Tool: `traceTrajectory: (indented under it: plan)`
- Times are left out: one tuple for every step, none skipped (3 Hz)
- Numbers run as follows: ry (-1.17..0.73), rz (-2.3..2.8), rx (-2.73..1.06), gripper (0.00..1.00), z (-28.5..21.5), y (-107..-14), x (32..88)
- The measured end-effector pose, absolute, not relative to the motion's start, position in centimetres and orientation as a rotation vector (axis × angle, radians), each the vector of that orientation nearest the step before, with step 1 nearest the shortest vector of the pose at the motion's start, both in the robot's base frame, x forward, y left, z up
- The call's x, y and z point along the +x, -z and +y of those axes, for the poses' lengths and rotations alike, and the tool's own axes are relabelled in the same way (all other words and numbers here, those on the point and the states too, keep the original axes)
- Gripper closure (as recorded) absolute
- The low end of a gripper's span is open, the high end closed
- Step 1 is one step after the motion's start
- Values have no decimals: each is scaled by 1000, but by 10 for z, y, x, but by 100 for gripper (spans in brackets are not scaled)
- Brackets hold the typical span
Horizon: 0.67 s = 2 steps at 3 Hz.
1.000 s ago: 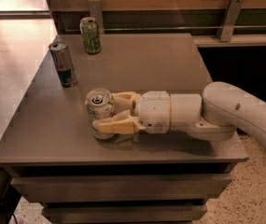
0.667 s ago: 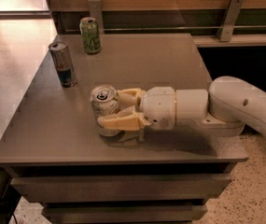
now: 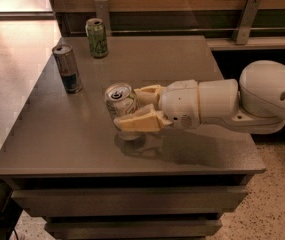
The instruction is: Knock 7up can over
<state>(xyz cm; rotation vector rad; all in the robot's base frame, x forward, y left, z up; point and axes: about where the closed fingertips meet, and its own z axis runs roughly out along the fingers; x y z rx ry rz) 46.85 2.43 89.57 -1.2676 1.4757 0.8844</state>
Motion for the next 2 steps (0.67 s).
traceTrajectory:
  plan:
    - [-777,1567,-1332,100,27,-905,465]
    - [-664,1662,-1402,100,30,-916,462]
